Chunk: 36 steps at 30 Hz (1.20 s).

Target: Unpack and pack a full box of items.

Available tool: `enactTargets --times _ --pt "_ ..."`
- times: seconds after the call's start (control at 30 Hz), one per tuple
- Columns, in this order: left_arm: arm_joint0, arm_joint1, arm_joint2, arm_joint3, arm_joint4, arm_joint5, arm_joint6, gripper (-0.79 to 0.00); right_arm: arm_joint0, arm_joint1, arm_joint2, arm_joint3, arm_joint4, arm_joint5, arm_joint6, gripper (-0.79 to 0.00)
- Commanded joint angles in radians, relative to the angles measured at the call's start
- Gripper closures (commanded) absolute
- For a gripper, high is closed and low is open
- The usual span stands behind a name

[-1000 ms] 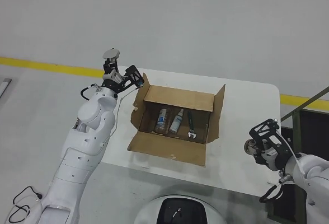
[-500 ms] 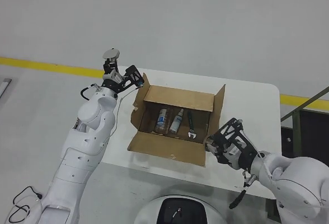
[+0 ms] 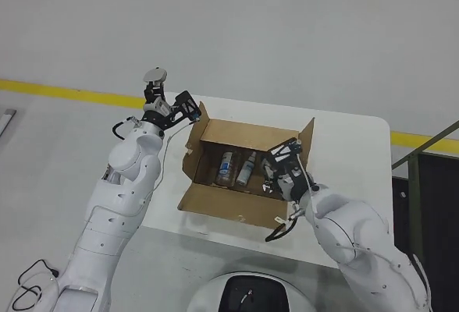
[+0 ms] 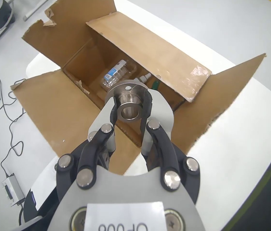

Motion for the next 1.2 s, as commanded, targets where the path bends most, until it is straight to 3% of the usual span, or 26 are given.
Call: enactTargets --times 0.0,0.27,0.67,0.8,1.17 --pt "0.0 0.0 0.0 0.0 0.0 0.0 0.0 -0.785 0.029 -0.009 -0.03 0.052 0.014 0.027 -0.04 0.0" --pt "0.0 0.0 0.0 0.0 0.0 0.0 0.0 -0.785 0.116 -0.037 -0.127 0.192 -0.043 0.068 -0.041 0.0" --pt "0.0 0.0 0.0 0.0 0.0 0.0 0.0 -0.785 0.116 -0.037 -0.127 0.192 -0.043 0.068 -0.041 0.0" --pt "0.0 0.0 0.0 0.0 0.0 0.0 0.0 -0.785 0.097 -0.041 -0.143 0.216 -0.043 0.042 -0.09 0.0" --pt "0.0 0.0 0.0 0.0 0.0 0.0 0.0 -0.785 0.203 -0.101 -0.257 0.494 -0.03 0.167 -0.202 0.0"
